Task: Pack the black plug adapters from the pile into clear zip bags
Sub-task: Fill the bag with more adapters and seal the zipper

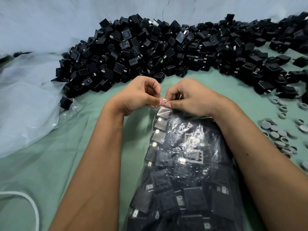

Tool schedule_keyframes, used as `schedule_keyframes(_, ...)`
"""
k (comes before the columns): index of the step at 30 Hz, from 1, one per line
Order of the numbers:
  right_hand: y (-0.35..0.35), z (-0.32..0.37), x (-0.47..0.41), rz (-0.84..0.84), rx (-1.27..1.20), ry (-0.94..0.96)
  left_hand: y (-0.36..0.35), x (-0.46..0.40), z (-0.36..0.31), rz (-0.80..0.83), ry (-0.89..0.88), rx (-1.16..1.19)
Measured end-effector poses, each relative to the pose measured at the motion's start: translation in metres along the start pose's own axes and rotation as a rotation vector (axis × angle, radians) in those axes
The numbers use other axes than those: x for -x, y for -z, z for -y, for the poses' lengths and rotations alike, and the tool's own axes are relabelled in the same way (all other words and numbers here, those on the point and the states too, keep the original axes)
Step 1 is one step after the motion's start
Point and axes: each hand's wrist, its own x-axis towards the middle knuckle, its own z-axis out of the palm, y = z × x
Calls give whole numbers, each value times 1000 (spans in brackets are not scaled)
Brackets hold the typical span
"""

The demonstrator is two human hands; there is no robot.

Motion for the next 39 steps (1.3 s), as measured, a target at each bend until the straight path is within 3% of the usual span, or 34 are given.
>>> schedule_keyframes(6, 4, -11, 2, 23, -33, -61, 6, 3, 3, 10, -5, 2)
schedule_keyframes(12, 5, -13, 4, 41, 9, -30, 1, -2, 2, 63, 106, -111)
schedule_keyframes(20, 23, -24, 12, 160, 37, -126, 1, -1, 5, 59, 3, -91)
schedule_keyframes(24, 20, -28, 10, 88, -1, -129, 4, 2, 6, 65, 7, -64)
schedule_keyframes(34, 31, -46, 16, -38, 12, -209, 20, 8, 13, -110, -3, -41)
schedule_keyframes(39, 33, -52, 20, -101, 149, -312, 25, 9, 15, -177, 58, -53)
